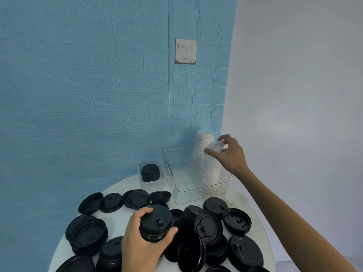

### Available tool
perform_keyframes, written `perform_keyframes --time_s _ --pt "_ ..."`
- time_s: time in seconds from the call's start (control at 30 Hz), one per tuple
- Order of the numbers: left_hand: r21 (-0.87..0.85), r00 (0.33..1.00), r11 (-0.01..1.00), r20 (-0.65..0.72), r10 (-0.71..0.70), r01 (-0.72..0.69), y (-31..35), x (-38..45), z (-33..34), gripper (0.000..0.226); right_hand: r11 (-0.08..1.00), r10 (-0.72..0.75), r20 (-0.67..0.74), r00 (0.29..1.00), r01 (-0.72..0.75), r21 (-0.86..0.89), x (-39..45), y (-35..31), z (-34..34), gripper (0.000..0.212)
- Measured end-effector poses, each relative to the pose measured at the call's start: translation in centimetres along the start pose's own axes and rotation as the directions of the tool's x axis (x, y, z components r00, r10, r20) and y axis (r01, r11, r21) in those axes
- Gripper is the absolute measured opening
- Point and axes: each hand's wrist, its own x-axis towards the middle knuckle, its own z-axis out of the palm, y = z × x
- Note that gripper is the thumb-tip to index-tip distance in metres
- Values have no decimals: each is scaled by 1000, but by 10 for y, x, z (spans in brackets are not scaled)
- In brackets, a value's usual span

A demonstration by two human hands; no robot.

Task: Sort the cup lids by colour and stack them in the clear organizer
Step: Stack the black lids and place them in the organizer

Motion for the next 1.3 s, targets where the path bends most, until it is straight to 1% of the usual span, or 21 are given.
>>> perform_keyframes --time_s 0.03,0.1,0.27,0.43,0.57,0.7,0.87,1.0,1.03,1.1,1.17,1.23,1.3 --pt "0 1000 1000 1 -5 5 0 0 0 77 1000 16 -38 999 -15 18 5 2 5 64" --pt "9 1000 1000 1 1 -1 -2 1 -1 77 998 42 -70 997 -39 47 12 7 17 64" --pt "40 1000 999 -5 22 -22 -7 4 -1 76 997 75 -70 995 -73 34 17 24 38 52" --pt "38 999 999 -1 35 -35 -7 5 0 76 996 76 4 997 -76 -48 9 35 42 54" --pt "32 999 999 -1 36 -36 -6 3 1 76 991 73 84 994 -63 -117 4 42 42 61" --pt "28 999 999 1 37 -37 -6 3 1 76 985 99 99 990 -83 -152 2 44 43 56" --pt "23 999 999 -3 41 -41 -5 2 1 77 969 73 139 988 -37 -246 -3 42 42 59" --pt "18 999 999 7 32 -32 -4 0 1 78 958 38 222 974 27 -286 -6 40 29 69" --pt "15 1000 1000 10 27 -27 -4 0 1 78 961 24 216 976 37 -273 -8 40 23 71" --pt "14 1000 1000 11 25 -26 -4 0 1 78 966 -15 156 988 54 -251 -15 43 8 71" --pt "18 1000 999 12 28 -28 -5 0 1 78 971 -13 87 996 33 -237 -27 50 -6 71" --pt "29 999 999 14 37 -37 -5 0 1 77 967 25 44 999 -13 -254 -42 64 -17 74" --pt "42 999 998 20 46 -46 -5 0 3 76 950 110 30 993 -96 -299 -57 82 -24 82"
